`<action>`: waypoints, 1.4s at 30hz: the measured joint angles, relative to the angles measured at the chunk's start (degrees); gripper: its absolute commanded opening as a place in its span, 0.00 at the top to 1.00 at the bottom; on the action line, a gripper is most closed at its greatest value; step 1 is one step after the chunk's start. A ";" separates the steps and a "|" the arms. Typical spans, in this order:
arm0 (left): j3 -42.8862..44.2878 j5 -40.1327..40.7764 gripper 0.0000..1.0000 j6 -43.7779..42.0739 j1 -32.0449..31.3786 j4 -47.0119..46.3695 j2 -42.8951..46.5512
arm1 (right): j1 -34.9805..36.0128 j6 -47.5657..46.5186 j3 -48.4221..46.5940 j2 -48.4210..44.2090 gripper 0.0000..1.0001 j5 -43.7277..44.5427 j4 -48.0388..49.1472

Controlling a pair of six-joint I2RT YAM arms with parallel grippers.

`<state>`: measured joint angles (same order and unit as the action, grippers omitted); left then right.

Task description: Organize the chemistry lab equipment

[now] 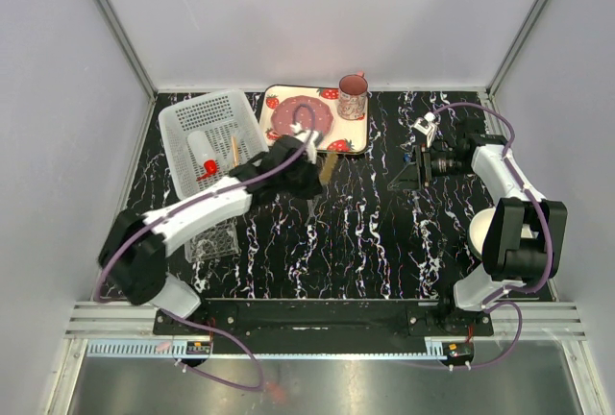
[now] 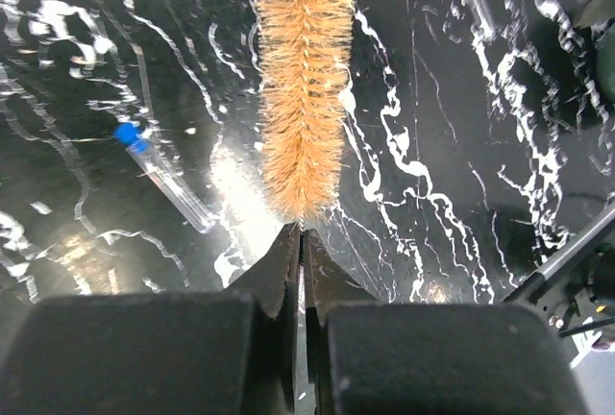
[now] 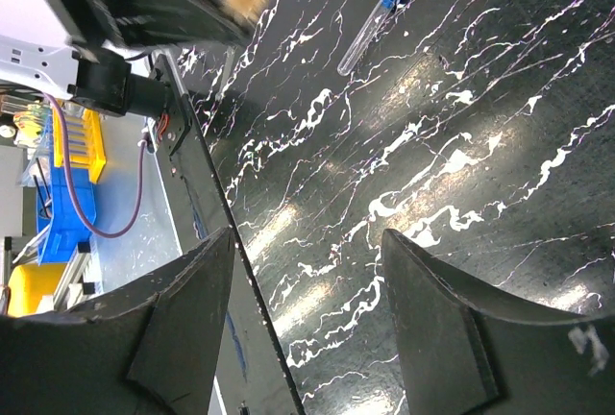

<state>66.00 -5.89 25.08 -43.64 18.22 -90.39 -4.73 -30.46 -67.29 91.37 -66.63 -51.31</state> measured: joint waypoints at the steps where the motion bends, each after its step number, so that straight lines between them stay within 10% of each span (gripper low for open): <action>1: -1.40 -0.09 1.00 0.20 0.63 -0.26 2.51 | -0.04 -0.09 0.00 -0.02 0.32 -0.02 -0.07; 10: -9.53 -1.40 1.00 -1.09 21.73 3.13 24.17 | -0.24 -0.39 0.00 -0.33 0.32 -0.31 -0.52; 18: -6.47 -2.60 1.00 -4.74 41.46 8.33 20.70 | -0.26 -0.59 0.00 -0.33 0.31 -0.35 -0.68; 42: 6.54 -4.31 0.98 -9.14 46.75 9.75 -2.86 | -0.26 -1.29 0.00 -0.33 0.31 -0.35 -1.09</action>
<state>72.53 -10.20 15.94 3.11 27.97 -93.25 -4.99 -31.75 -67.29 91.05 -66.98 -52.40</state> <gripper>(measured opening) 0.017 0.688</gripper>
